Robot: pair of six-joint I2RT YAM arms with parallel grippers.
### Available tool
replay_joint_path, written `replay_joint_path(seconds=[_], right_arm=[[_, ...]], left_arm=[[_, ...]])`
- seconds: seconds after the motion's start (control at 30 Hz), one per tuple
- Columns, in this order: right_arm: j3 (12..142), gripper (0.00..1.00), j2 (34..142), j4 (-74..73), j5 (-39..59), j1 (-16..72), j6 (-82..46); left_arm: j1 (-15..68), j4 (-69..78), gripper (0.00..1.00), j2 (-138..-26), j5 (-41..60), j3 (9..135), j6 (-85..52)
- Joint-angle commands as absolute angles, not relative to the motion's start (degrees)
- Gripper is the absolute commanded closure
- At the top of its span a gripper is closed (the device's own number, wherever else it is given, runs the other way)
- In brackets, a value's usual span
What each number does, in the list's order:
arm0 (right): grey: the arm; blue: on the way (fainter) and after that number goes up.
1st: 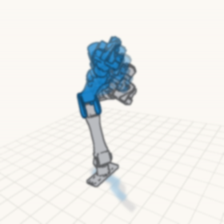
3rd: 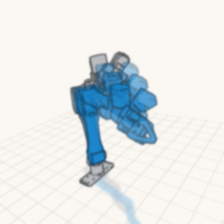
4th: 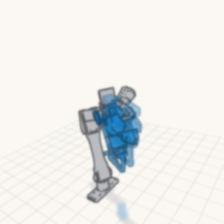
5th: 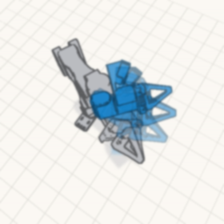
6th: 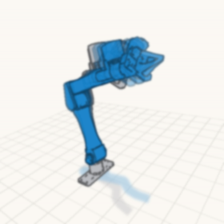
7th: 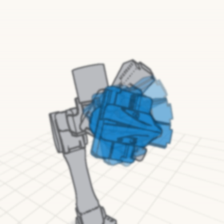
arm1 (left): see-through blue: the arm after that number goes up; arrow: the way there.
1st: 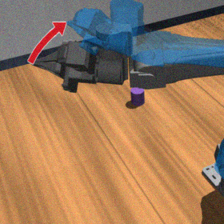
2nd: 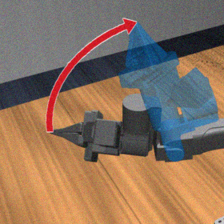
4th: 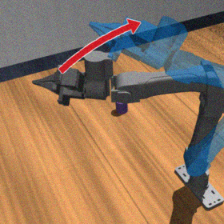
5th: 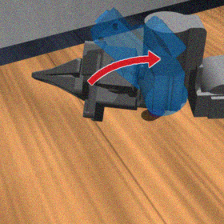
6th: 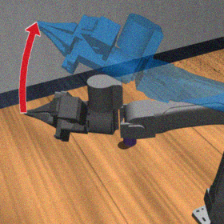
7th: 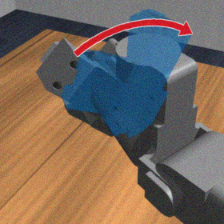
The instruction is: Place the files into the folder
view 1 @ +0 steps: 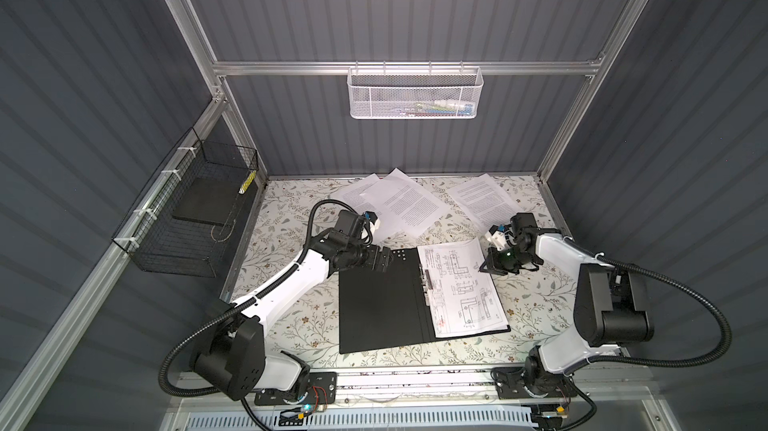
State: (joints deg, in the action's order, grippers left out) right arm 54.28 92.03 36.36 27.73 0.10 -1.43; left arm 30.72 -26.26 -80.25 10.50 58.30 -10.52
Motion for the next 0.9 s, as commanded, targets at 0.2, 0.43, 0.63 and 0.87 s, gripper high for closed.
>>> replay_joint_path(seconds=[0.2, 0.43, 0.63, 0.87], right_arm=[[55.2, 1.0, 91.2, 36.8, 26.5, 0.5, 0.1], [55.1, 1.0, 91.1, 36.2, 27.3, 0.9, 0.0], [55.1, 1.0, 91.9, 35.5, 27.8, 1.1, -0.8], [54.8, 1.0, 92.8, 34.4, 29.3, 1.2, -2.4]], left_arm=[[30.8, -26.9, 0.0, -80.2, 11.3, 59.4, -9.1], [30.8, -26.9, 0.0, -80.5, 11.7, 59.4, -9.2], [30.8, -27.0, 0.0, -80.6, 11.8, 59.4, -9.3], [30.8, -26.9, 0.0, -80.8, 12.3, 59.5, -9.2]])
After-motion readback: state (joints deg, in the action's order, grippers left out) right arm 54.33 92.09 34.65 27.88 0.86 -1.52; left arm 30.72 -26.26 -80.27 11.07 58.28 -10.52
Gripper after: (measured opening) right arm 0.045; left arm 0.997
